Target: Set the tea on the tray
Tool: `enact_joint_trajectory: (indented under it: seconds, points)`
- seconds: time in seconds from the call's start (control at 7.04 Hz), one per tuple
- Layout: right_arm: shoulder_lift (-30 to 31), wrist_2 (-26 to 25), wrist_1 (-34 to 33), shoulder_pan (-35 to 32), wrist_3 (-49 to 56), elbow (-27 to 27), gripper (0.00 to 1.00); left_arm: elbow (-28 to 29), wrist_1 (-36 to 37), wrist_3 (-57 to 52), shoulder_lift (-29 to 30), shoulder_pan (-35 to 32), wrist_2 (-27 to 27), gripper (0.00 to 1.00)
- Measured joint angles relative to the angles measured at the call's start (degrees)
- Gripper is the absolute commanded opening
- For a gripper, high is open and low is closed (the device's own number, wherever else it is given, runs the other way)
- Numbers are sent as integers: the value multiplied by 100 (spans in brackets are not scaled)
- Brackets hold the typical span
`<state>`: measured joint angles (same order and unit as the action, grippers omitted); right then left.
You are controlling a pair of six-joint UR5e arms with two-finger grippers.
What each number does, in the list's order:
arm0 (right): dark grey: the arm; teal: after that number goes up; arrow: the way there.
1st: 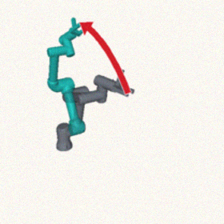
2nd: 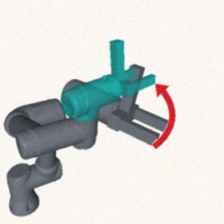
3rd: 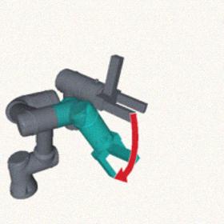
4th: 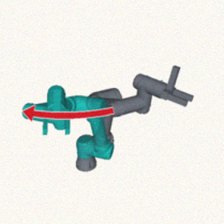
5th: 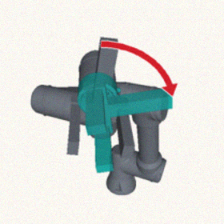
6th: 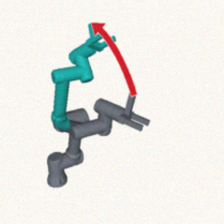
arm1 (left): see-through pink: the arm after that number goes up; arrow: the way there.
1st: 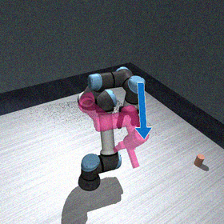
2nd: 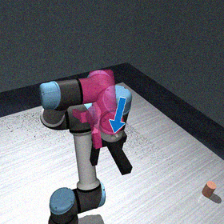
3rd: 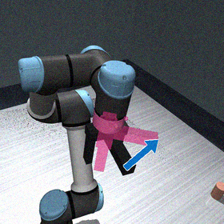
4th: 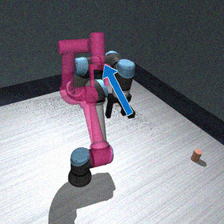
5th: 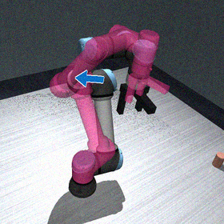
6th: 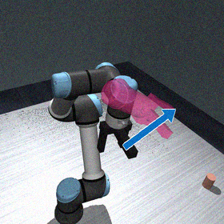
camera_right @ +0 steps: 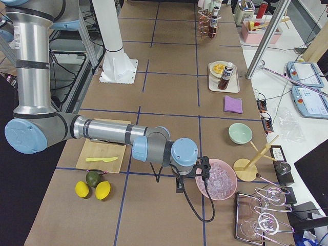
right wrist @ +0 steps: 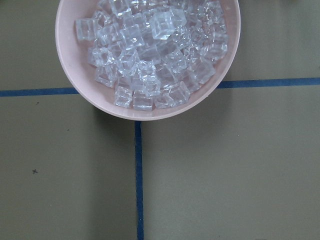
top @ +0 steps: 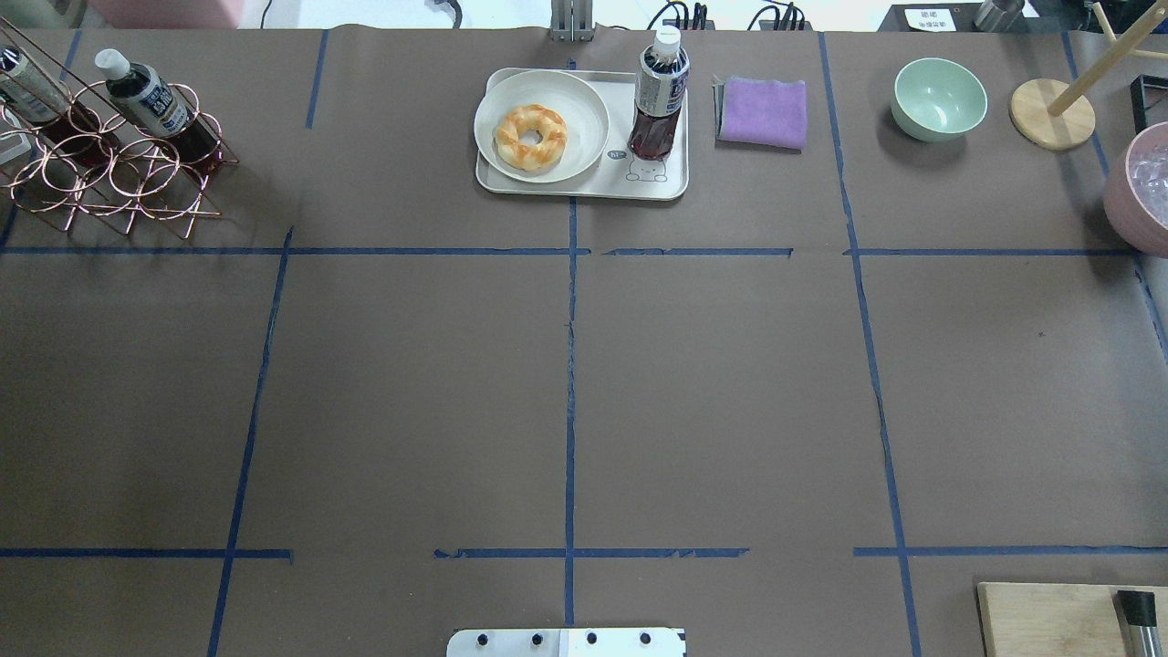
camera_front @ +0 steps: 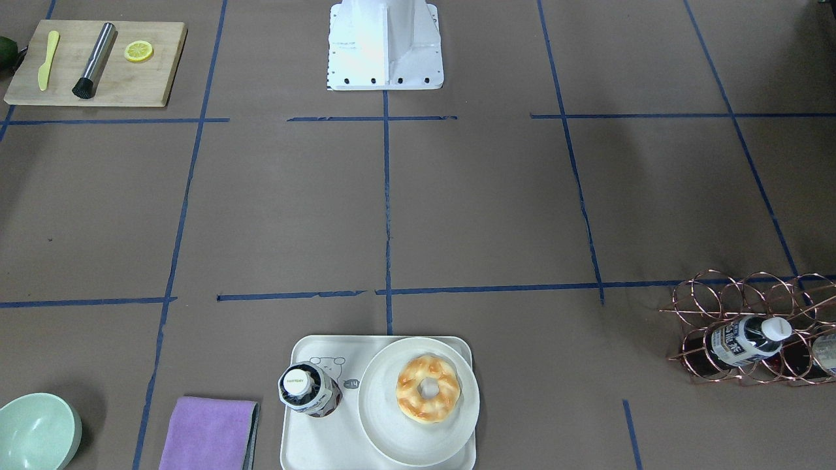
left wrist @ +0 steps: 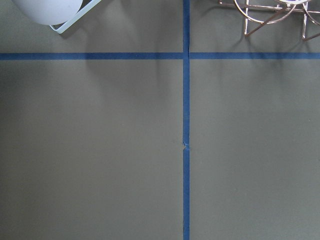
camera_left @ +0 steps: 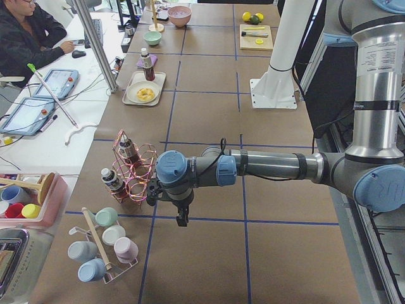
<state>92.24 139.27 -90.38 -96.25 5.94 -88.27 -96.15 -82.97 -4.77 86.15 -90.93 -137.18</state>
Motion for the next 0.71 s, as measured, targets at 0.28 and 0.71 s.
enact_joint_trajectory:
  seconds: [0.28,0.71]
  points:
    - [4,4,58,1,-28,11,100,-1,0,-2,15,5,6,100]
    - [5,4,64,1,-31,4,100,7,0,-6,25,3,14,100]
